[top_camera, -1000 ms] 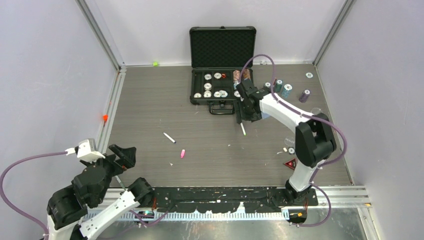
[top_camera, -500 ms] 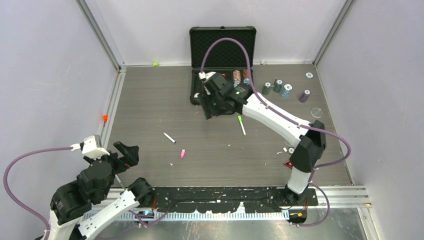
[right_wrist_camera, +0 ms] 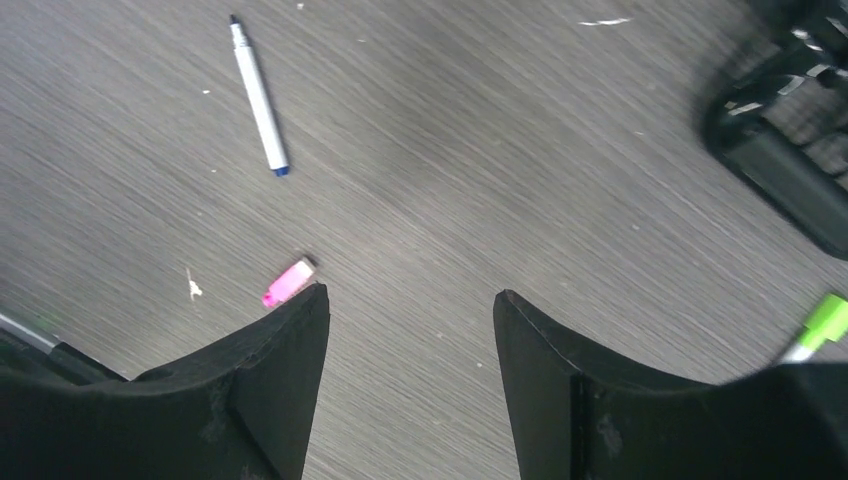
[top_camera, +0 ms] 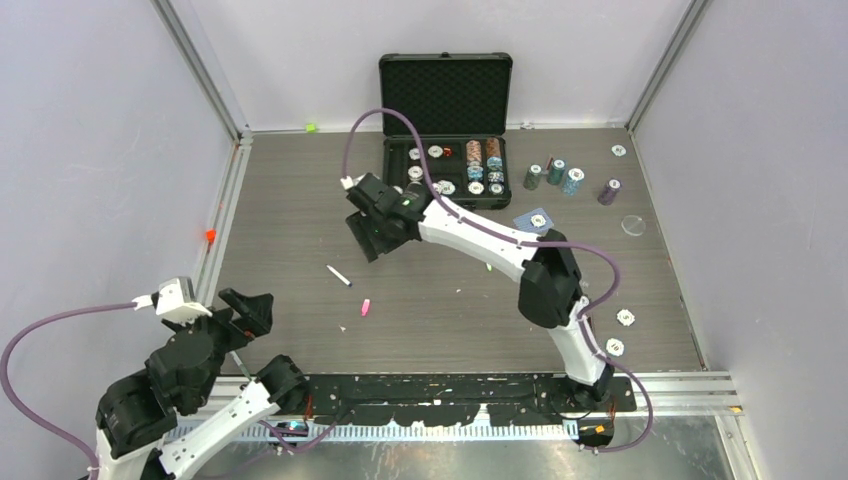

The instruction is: Insert the pens into the pen caps

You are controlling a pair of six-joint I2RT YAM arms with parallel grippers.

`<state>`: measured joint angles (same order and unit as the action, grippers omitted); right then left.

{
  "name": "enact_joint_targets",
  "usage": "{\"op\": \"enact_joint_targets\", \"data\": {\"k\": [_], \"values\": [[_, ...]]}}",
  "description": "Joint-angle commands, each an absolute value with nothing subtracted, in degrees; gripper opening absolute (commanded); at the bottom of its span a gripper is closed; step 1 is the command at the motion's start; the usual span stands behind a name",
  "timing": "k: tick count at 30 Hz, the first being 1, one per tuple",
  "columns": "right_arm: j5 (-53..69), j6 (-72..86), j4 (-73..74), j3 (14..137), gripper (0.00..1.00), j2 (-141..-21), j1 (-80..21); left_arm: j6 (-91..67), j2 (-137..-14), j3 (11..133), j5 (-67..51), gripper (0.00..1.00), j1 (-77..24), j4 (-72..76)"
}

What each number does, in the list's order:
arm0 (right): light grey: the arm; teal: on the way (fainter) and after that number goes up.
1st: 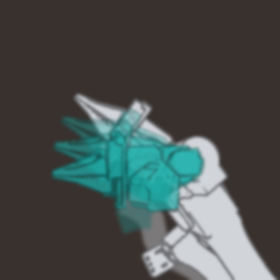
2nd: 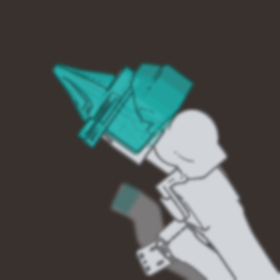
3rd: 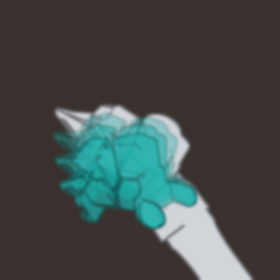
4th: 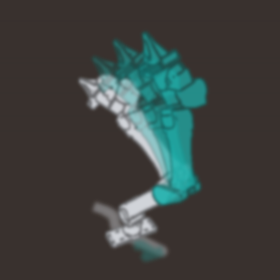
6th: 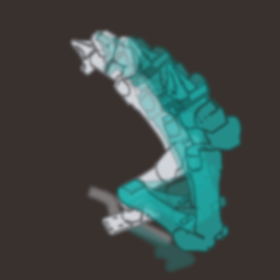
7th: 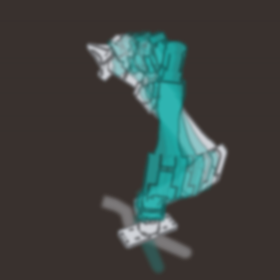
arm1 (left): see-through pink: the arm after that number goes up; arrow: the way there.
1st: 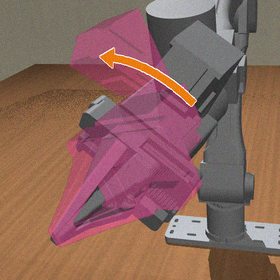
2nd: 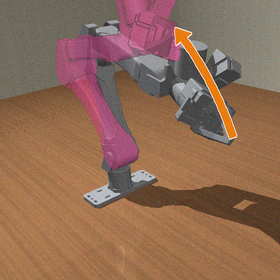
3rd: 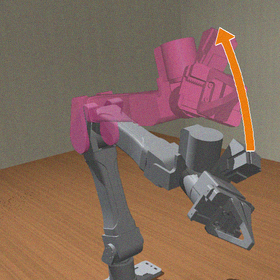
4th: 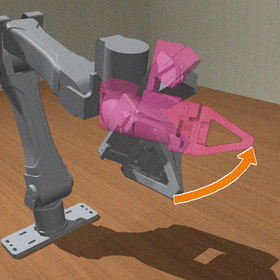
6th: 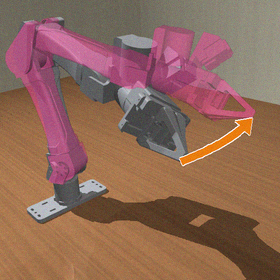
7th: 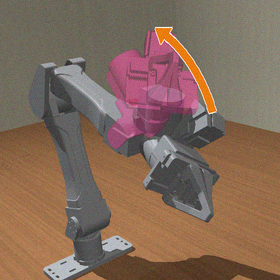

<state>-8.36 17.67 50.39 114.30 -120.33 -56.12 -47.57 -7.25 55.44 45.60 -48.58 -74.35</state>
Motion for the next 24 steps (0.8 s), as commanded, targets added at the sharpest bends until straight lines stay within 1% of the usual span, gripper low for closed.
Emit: {"op": "enact_joint_targets", "data": {"k": [1, 7, 13, 19, 24], "values": [[-7.46, 18.69, 49.43, 120.36, 0.65, -123.38, -58.0, -47.33, -4.8, 55.2, 47.37, 0.94, -48.6, -72.29], [-6.75, 19.19, 49.06, 126.65, 0.62, -130.08, -59.97, -47.5, -2.33, 55.1, 47.67, 0.92, -48.55, -72.42], [-5.34, 19.29, 49.08, 132.97, 0.6, -136.92, -61.31, -47.52, -3.06, 55.14, 47.68, 0.92, -48.61, -72.5], [-4.19, 19.6, 49.09, 136.77, 0.55, -141.68, -61.92, -47.2, -3.4, 55.1, 47.36, 0.92, -48.58, -72.17], [-3.48, 19.56, 49.13, 139.13, 0.54, -144.42, -62.21, -47.11, -3.2, 55.1, 47.44, 0.92, -48.56, -72.07]]}}
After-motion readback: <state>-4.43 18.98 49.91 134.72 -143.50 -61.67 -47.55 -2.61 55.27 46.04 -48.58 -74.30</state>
